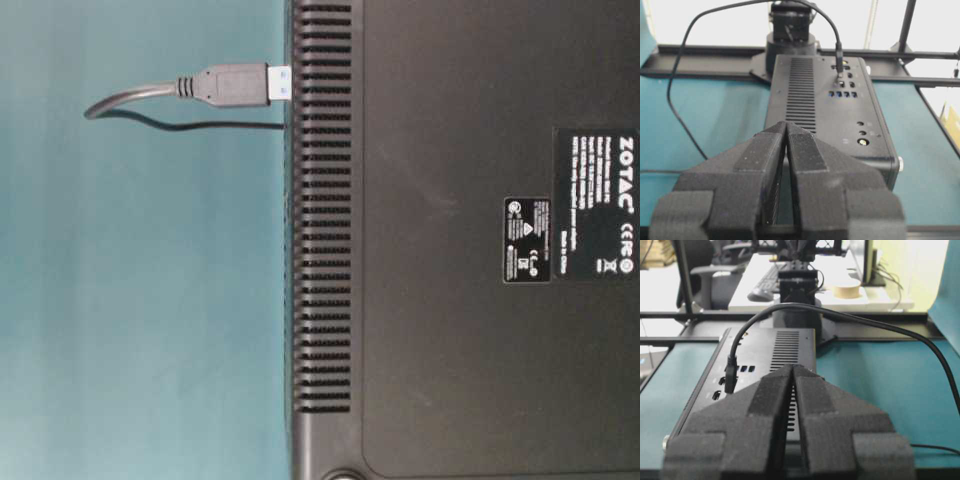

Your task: Insert the USB into the PC box with both arms.

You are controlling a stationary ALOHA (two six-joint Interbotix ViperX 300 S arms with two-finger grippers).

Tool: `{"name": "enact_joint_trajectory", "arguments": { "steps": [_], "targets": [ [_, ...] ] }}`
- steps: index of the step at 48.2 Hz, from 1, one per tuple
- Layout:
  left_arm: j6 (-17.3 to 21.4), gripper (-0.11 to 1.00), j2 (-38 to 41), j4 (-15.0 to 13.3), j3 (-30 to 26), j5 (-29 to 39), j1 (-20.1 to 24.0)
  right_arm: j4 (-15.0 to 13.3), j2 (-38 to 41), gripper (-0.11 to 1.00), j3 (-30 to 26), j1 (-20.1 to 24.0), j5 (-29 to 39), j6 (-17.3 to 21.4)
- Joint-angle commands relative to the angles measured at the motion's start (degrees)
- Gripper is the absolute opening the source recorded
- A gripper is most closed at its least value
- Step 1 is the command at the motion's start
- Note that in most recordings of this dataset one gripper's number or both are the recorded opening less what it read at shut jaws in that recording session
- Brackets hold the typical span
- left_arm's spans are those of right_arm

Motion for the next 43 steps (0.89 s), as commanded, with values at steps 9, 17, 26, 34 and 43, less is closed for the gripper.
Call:
{"name": "enact_joint_trajectory", "arguments": {
  "steps": [9,17,26,34,43],
  "targets": [
    [-3.78,0.0,0.53,0.62,-6.33,2.2,-2.2,4.92,-0.18,0.04,0.53,0.0,1.32,5.45],
    [-3.43,0.0,1.76,0.7,-10.9,8.88,-2.81,4.83,-0.35,0.03,-2.02,0.44,7.65,9.14],
    [-2.46,0.0,5.27,0.7,-16.17,19.25,-2.72,5.01,-0.09,0.03,-8.79,0.44,20.92,12.3],
    [-2.55,0.0,8.0,0.79,-18.9,23.99,-2.72,4.92,0.35,0.05,-13.89,0.53,32.08,13.97],
    [-2.55,0.0,8.7,0.7,-19.78,27.6,-2.72,5.01,3.34,0.12,-17.05,1.49,37.62,14.06]
  ]
}}
